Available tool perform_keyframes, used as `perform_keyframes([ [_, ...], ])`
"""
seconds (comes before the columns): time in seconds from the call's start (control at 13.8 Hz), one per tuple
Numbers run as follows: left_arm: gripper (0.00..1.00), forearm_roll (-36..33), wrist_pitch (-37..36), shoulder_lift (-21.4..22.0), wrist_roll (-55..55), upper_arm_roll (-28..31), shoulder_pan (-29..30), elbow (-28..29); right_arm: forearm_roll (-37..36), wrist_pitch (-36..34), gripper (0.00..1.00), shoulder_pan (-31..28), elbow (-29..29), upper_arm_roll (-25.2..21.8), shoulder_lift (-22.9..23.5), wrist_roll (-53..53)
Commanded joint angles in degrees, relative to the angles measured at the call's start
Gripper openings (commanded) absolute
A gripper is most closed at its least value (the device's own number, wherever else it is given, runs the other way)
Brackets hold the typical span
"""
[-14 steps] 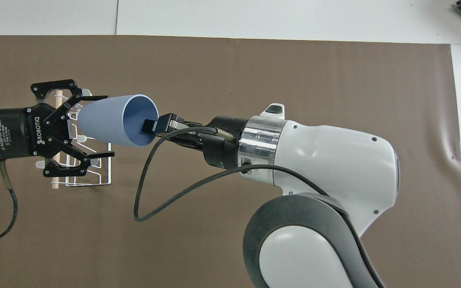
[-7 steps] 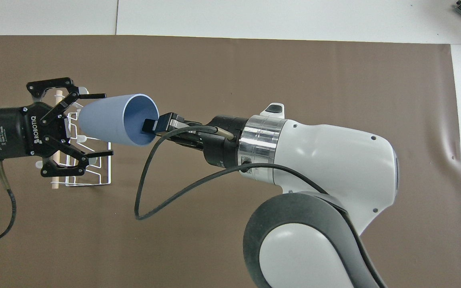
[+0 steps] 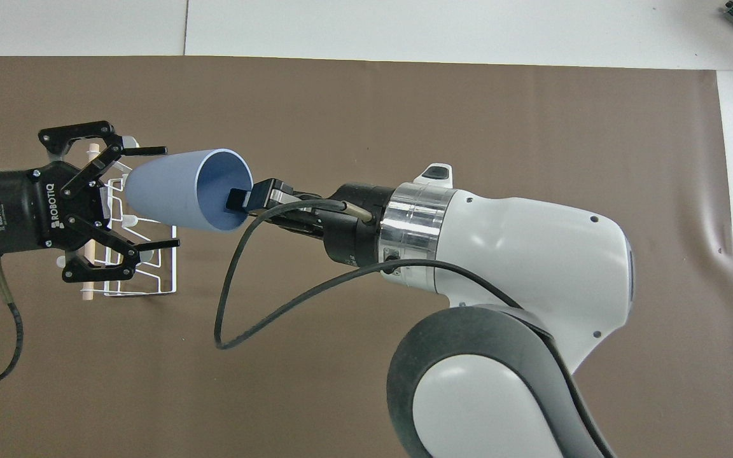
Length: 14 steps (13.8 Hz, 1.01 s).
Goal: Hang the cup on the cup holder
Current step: 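Grasp the cup body with the left gripper while the right gripper holds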
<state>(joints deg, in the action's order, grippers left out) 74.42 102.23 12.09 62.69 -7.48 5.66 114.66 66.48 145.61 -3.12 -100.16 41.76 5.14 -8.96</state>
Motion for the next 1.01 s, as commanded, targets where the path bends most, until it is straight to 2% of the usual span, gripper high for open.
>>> perform_keyframes([
  [0.0,1.0,0.8,1.4,1.0,0.9,-0.2,-0.7,0.7,0.4,1.4,0.0,-0.5,1.2,1.0,1.0,-0.9],
  [0.14,1.0,0.6,3.7,1.0,0.9,-1.3,-0.7,1.2,0.4,1.3,0.0,-0.5,1.2,1.0,1.0,-0.9],
  [0.43,0.99,0.6,3.2,1.0,0.9,-1.3,-0.7,0.9,0.4,1.4,0.0,-0.6,1.2,1.0,1.0,-0.9],
  [0.51,0.8,0.6,3.1,1.0,0.9,-1.3,-0.7,0.9,0.4,1.3,0.0,-0.5,1.2,1.0,1.0,-0.9],
  [0.58,0.43,0.6,3.0,1.0,0.9,-1.3,-0.7,0.9,0.4,1.3,0.0,-0.6,1.2,1.0,1.0,-0.9],
  [0.65,0.14,0.5,2.8,1.0,0.7,-1.3,-0.7,0.9,0.4,1.3,0.0,-0.6,1.2,1.0,1.0,-0.9],
  [0.72,0.0,0.3,2.2,1.0,0.2,-1.3,-0.6,0.9,0.4,1.3,0.0,-0.6,1.2,1.0,1.0,-0.9],
  [0.94,0.0,-0.1,1.9,1.0,-0.5,-1.2,-0.3,0.7,0.4,1.3,0.0,-0.6,1.2,1.0,1.0,-0.9],
])
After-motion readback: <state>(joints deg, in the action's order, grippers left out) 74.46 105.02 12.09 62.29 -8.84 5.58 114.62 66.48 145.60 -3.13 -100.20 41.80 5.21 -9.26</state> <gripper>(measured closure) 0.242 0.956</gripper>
